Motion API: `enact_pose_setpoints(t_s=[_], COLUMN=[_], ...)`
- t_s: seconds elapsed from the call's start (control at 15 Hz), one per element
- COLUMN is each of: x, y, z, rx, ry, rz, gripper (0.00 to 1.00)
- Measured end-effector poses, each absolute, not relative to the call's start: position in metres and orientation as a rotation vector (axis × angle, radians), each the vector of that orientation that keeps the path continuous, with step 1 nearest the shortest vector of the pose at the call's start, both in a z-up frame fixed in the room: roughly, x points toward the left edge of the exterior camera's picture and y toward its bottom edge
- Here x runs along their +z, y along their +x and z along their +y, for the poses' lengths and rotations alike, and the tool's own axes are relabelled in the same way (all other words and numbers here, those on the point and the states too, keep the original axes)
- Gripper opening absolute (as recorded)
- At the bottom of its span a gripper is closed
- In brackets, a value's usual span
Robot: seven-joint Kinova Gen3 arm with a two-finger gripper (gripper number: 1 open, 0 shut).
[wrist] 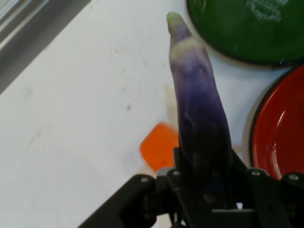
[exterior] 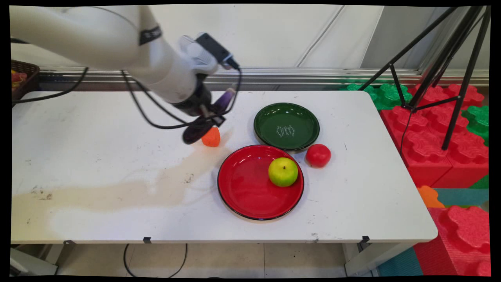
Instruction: Place the picked object on the table
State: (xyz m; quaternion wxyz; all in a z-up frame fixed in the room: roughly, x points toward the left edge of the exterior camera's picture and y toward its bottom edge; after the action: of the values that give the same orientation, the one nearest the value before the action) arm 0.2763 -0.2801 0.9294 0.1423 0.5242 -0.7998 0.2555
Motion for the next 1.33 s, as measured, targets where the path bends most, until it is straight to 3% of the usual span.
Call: enact_pose_setpoints(t_s=[0.73,1.33], x=[0.894,0.838], y=[0.324,0.323], z=[-0.227,-0.237], rx=[0.618,0.530], ry=[1.610,1.622], rz=[-2.416,-2.472], gripper=[0.00,0.00])
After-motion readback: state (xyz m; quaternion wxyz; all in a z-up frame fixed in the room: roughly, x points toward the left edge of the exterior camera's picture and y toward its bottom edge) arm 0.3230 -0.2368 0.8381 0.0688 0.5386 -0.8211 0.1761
